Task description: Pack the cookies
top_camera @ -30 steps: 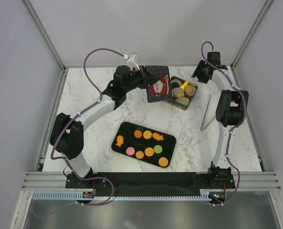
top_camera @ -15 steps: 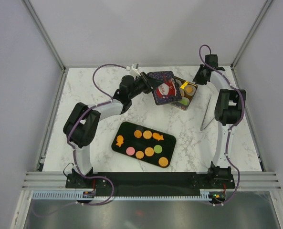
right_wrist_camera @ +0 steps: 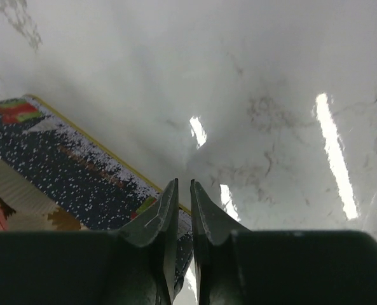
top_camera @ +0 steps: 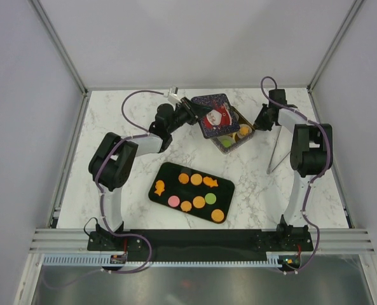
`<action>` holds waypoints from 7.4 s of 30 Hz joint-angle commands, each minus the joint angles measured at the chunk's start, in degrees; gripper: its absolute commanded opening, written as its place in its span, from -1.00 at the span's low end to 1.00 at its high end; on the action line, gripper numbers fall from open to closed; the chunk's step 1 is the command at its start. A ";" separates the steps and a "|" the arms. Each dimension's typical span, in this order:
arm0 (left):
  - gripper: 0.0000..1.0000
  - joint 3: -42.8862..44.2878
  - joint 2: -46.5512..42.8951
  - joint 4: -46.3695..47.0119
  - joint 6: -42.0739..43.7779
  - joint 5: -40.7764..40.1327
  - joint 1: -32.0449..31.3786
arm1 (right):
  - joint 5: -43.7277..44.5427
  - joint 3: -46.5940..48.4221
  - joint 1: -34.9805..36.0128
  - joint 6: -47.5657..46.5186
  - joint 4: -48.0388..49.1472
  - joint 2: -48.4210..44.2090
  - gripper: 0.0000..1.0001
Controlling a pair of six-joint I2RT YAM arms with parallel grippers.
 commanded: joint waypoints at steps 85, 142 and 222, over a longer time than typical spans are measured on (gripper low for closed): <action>-0.40 12.24 19.96 6.20 -16.68 12.37 3.42 | -30.17 -14.32 3.85 3.82 29.49 -5.56 0.71; -0.07 7.67 7.13 -17.88 -0.60 13.08 7.02 | -29.73 -13.45 3.68 3.47 28.61 -2.22 0.44; 0.06 -1.47 -1.23 -31.77 12.14 11.76 10.36 | -18.30 -6.94 11.41 -5.94 13.41 -5.82 0.44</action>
